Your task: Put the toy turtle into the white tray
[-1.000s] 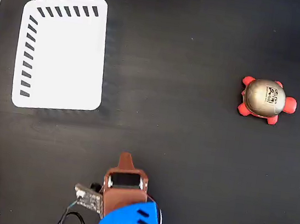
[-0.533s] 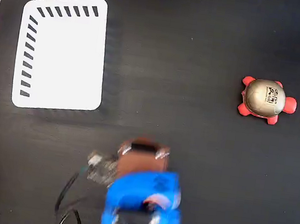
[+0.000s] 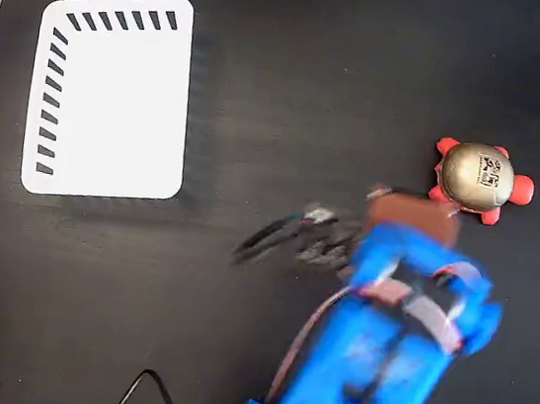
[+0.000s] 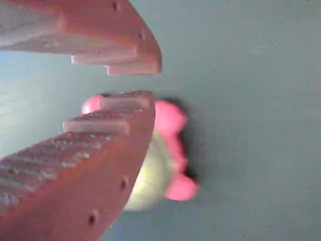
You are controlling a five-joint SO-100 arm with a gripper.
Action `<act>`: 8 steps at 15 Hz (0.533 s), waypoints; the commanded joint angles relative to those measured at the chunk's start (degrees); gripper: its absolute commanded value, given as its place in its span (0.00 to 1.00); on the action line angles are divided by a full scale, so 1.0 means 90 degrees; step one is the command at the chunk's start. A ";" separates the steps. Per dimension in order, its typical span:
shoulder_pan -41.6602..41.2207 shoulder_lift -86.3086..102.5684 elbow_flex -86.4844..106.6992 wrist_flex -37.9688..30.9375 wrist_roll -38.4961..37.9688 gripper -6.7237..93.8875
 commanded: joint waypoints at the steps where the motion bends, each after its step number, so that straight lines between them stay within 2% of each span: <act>1: 0.0498 -0.0654 -0.1611 0.0137 -0.0410 0.07; 4: 0.0820 -0.2109 -0.3486 0.0664 -0.0937 0.14; 8: 0.1006 -0.3418 -0.4570 0.0850 -0.1299 0.39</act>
